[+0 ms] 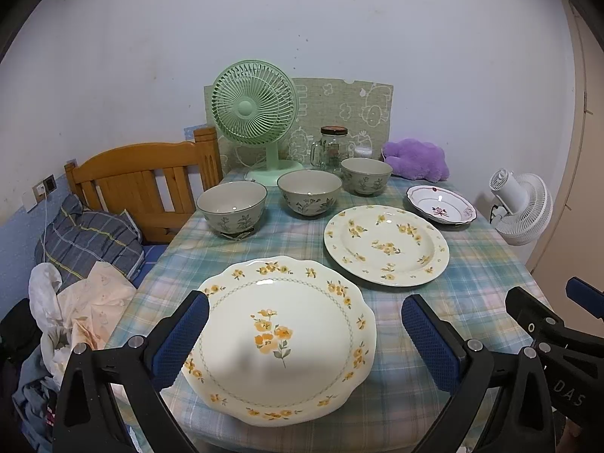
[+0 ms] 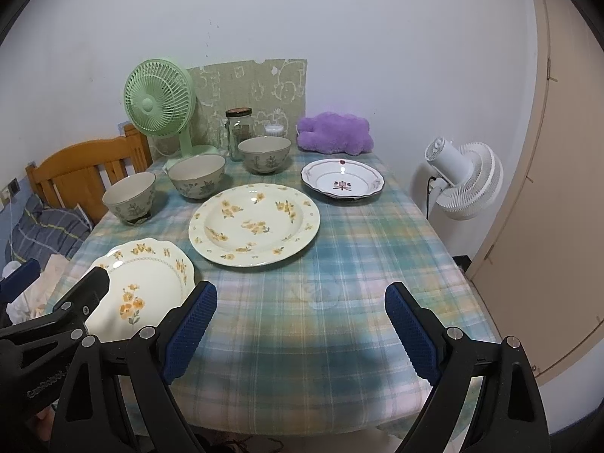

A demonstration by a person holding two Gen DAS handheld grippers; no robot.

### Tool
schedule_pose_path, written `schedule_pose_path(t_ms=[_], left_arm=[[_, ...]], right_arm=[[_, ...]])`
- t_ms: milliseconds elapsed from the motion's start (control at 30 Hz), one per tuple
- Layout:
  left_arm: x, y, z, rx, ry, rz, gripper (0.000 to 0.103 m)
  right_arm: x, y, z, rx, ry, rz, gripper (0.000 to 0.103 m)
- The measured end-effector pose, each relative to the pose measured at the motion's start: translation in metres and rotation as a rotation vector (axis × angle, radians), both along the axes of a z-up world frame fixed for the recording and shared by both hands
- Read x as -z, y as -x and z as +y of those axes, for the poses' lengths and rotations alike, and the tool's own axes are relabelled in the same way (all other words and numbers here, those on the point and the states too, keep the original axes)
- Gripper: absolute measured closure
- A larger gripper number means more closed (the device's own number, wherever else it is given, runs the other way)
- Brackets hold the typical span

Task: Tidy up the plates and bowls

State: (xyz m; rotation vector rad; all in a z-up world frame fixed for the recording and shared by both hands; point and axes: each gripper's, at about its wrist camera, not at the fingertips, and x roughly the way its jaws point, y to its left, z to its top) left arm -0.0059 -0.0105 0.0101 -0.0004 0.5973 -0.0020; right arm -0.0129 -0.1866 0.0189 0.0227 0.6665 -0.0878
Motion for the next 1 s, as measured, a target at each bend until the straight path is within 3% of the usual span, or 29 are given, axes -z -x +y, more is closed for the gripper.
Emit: schedule_pose_path(t_ms=[1000], left_arm=[[-0.003, -0.0014, -0.0017, 0.004, 0.008, -0.008, 0.002]], right_arm=[[-0.0062, 0.0008, -0.0003, 0.002, 0.013, -0.021, 0.011]])
